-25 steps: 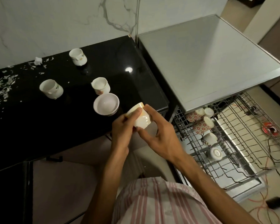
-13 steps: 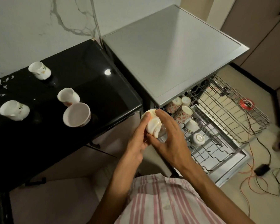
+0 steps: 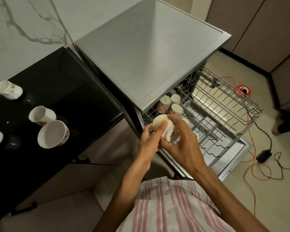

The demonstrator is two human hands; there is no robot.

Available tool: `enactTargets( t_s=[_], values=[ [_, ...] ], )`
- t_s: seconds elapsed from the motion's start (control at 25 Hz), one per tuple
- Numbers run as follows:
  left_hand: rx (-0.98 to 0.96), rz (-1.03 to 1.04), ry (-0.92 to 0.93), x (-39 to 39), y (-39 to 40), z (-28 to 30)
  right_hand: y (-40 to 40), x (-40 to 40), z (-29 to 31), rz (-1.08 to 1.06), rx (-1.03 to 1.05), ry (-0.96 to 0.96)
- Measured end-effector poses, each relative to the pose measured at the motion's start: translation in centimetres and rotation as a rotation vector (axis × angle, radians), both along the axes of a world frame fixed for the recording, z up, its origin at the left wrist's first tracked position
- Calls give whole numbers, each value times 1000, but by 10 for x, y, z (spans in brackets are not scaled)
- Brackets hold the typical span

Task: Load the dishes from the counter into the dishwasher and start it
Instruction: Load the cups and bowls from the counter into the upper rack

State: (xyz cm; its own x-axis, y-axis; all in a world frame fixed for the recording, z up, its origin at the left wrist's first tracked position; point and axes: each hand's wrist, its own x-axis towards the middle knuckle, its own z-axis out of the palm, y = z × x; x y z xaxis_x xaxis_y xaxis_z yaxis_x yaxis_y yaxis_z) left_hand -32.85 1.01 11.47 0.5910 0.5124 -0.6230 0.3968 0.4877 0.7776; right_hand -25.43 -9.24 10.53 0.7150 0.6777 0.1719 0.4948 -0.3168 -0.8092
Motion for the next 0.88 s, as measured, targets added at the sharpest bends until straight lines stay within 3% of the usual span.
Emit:
enactTargets(
  t_s=[0.6, 0.88],
  values=[
    [288, -210, 180, 83, -59, -18, -57, 88, -19, -68, -106, 125],
    [264, -206, 225, 113, -71, -34, -60, 117, -34, -44, -217, 73]
  ],
)
